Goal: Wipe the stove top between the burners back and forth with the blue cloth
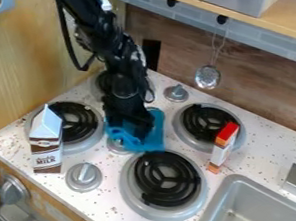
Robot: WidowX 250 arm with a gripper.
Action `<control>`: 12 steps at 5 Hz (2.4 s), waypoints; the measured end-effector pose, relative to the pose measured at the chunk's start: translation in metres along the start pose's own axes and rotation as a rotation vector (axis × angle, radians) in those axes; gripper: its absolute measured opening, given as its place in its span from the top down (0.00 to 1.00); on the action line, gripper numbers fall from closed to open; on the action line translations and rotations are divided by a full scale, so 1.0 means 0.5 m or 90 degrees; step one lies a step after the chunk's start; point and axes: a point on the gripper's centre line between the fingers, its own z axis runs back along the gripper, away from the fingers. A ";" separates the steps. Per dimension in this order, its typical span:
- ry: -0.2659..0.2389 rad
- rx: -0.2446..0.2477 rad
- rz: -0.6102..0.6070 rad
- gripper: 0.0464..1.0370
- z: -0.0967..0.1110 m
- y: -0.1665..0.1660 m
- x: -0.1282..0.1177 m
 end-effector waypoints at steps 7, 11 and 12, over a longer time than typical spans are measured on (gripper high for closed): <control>-0.008 0.051 -0.054 0.04 0.030 -0.045 -0.038; 0.013 0.057 -0.030 0.04 -0.019 -0.021 0.087; 0.015 0.055 -0.023 0.04 -0.021 -0.020 0.086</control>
